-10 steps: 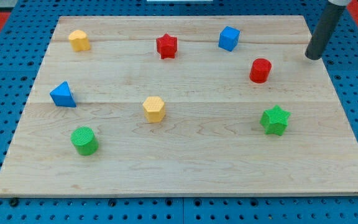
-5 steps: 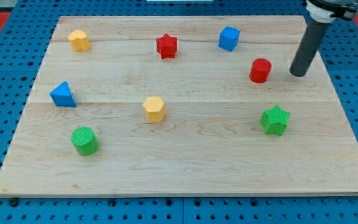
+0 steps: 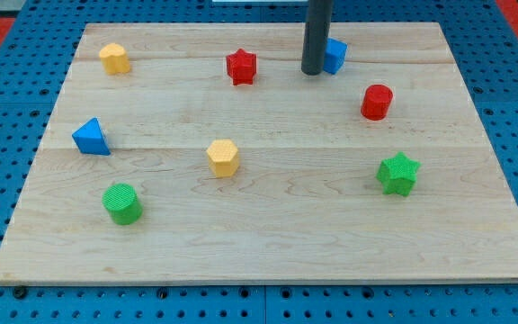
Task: Push red star to the center
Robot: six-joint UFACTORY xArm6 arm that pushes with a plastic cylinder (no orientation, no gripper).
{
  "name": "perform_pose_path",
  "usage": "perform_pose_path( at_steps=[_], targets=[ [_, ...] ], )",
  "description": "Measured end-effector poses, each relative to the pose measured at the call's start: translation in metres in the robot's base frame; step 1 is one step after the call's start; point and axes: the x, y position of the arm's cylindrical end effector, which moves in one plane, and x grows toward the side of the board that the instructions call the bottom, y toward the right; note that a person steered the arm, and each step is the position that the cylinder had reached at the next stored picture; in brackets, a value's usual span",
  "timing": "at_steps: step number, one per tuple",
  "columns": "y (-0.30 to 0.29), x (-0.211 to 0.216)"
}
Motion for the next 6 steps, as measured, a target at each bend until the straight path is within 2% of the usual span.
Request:
perform_pose_path(
  at_steps=[1,2,4,6],
  targets=[
    [-0.028,-0.031],
    [-0.082,-0.027],
    [-0.092,0.046],
    [-0.084,0.042]
  ],
)
